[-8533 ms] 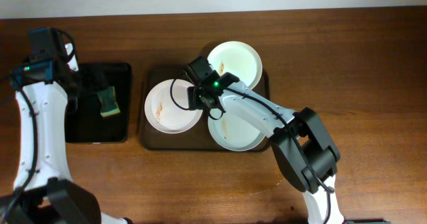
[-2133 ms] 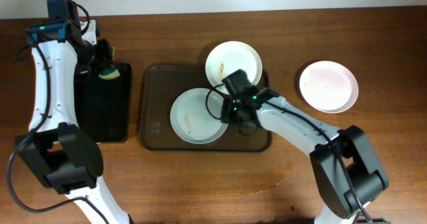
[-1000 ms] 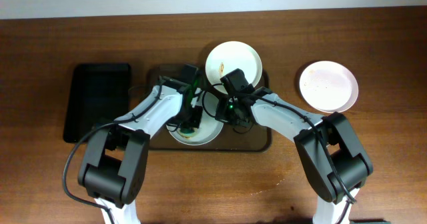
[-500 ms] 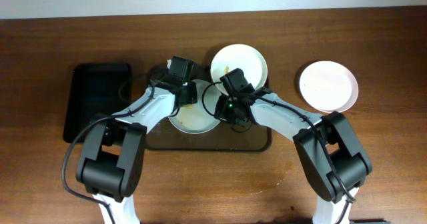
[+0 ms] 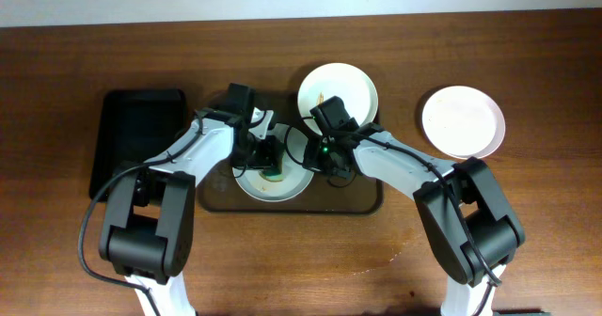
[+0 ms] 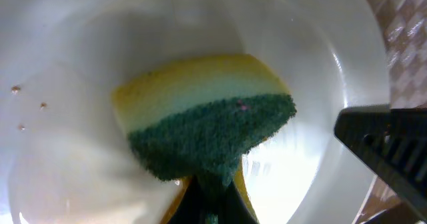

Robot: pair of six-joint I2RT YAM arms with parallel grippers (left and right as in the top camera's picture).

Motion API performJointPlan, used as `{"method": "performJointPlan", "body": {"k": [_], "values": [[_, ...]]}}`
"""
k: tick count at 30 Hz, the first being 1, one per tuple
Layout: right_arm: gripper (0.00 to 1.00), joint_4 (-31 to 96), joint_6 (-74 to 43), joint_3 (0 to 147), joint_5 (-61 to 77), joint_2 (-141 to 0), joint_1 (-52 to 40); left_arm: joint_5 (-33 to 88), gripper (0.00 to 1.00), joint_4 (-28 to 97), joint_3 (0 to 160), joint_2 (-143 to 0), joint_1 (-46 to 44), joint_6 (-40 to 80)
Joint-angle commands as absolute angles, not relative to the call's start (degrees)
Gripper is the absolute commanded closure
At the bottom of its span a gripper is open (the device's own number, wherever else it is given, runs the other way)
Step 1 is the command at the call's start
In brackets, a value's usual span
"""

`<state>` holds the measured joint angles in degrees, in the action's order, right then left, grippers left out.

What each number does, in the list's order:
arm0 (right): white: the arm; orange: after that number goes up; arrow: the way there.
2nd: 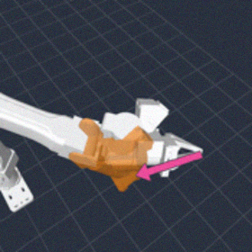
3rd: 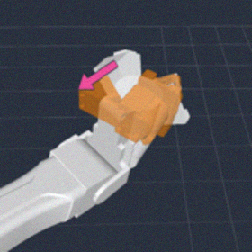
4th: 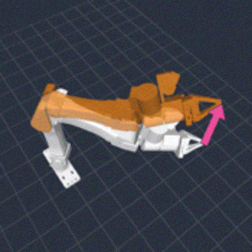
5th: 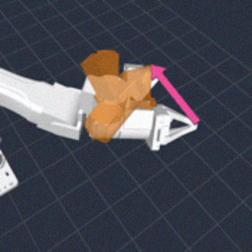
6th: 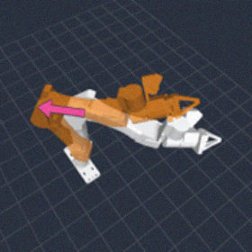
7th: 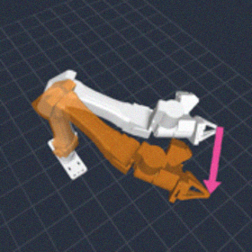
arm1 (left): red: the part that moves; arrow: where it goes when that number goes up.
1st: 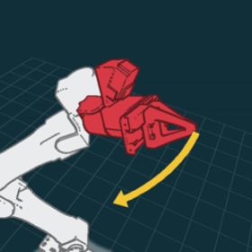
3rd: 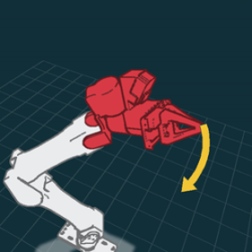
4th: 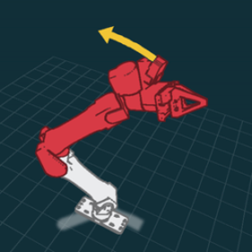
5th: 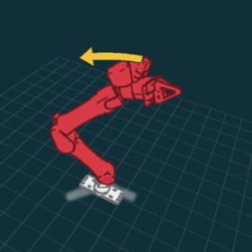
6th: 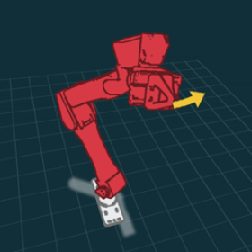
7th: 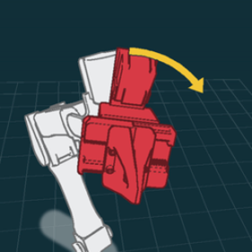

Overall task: Clean dirty plates on tray and stack at the side
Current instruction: 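Scrub the pale blue plate with the sponge in the left gripper, then lift the pale blue plate with the right gripper and stack it on the pink plate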

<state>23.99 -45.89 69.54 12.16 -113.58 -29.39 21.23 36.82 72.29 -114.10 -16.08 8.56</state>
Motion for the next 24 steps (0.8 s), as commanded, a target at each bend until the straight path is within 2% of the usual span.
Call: {"method": "performJointPlan", "body": {"k": [1, 2, 4, 6, 8, 10, 12, 13, 15, 20, 24], "values": [[0.96, 24.4, -47.0, 69.1, 10.8, -115.6, -29.2, 21.6, 0.99, 31.4, 70.2, -117.4, -12.0, 11.3], [0.96, 24.4, -47.0, 69.1, 10.8, -115.6, -29.2, 16.7, 0.99, 30.3, 70.2, -117.4, -10.8, 14.5], [0.95, 24.4, -47.0, 69.1, 10.7, -115.6, -29.2, -1.4, 0.99, 31.9, 70.2, -117.4, -9.7, 22.8], [0.96, 24.4, -47.0, 69.1, 10.7, -115.6, -29.2, -8.0, 0.99, 36.1, 70.2, -117.4, -9.7, 23.1], [0.96, 24.4, -47.0, 69.1, 10.7, -115.6, -29.2, -6.1, 0.99, 40.1, 70.2, -117.4, -9.7, 23.0], [0.96, 24.4, -47.0, 69.1, 10.8, -115.6, -29.2, 4.0, 0.99, 44.0, 70.2, -117.4, -9.7, 18.3], [0.96, 24.4, -47.0, 69.1, 10.7, -115.6, -29.2, 20.2, 0.99, 48.9, 70.2, -117.4, -9.7, 9.6], [0.96, 24.3, -47.0, 69.1, 10.7, -115.6, -29.2, 22.7, 0.99, 50.5, 70.2, -117.4, -9.9, 7.7], [0.96, 24.1, -47.0, 69.1, 10.7, -115.6, -29.2, 20.0, 0.99, 50.8, 69.7, -117.4, -12.2, 6.8], [0.95, 23.9, -46.8, 69.1, 10.7, -115.6, -29.2, 13.6, 0.99, 40.0, 65.9, -117.4, -19.7, 10.0], [0.95, 23.7, -46.8, 69.1, 10.7, -115.6, -29.2, 12.9, 0.99, 35.0, 66.0, -117.4, -16.9, 10.0]]}}
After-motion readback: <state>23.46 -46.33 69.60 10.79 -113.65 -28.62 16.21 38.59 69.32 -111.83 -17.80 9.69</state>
